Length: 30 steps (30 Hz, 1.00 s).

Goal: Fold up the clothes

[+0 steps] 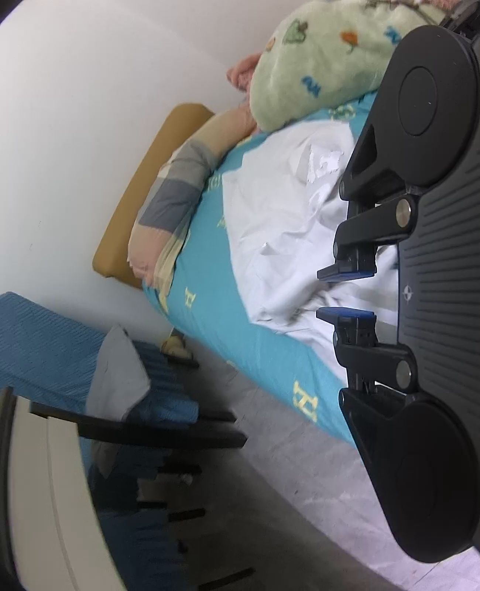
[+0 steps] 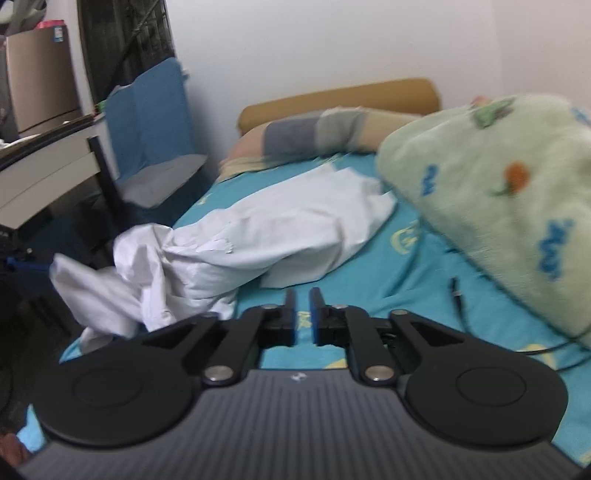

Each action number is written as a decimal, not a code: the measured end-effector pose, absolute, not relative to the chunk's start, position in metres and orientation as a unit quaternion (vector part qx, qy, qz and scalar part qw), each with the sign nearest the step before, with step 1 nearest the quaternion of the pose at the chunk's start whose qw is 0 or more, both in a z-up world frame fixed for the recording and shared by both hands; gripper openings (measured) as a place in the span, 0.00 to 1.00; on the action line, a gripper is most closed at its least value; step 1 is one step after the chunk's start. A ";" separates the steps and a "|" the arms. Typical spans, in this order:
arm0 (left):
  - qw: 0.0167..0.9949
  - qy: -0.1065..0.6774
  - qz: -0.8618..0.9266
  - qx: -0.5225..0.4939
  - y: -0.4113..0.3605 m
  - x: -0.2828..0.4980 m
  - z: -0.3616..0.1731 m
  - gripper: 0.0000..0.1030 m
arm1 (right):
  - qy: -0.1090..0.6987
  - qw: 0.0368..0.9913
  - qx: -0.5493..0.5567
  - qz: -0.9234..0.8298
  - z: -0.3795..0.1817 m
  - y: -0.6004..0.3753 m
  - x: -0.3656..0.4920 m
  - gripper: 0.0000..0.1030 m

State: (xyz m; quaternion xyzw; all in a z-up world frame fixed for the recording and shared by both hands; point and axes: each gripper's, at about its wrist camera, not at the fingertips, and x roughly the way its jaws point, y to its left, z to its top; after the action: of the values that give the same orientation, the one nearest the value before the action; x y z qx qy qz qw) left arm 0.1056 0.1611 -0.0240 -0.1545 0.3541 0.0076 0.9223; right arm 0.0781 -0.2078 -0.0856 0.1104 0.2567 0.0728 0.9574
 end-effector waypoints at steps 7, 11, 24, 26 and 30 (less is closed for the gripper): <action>0.930 0.350 0.024 -0.112 0.125 0.106 -0.017 0.46 | 0.212 0.958 0.145 0.127 -0.086 -0.204 0.085 0.76; 0.944 0.320 0.026 -0.080 0.091 0.083 -0.011 0.71 | 0.207 0.959 0.134 0.136 -0.087 -0.201 0.086 0.76; 0.924 0.300 0.103 -0.213 0.155 0.068 -0.013 0.78 | 0.242 0.949 0.112 0.165 -0.082 -0.175 0.099 0.76; 0.918 0.284 0.103 -0.258 0.173 0.063 -0.015 0.78 | 0.244 0.947 0.105 0.179 -0.075 -0.161 0.111 0.76; 0.907 0.270 0.101 -0.308 0.198 0.057 -0.023 0.77 | 0.243 0.937 0.103 0.229 -0.067 -0.106 0.157 0.76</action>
State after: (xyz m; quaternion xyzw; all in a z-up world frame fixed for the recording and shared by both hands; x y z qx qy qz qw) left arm 0.0569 0.1977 -0.0228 -0.3079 0.2695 0.1008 0.9068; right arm 0.1571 -0.1064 -0.0670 0.1026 0.2426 0.2292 0.9371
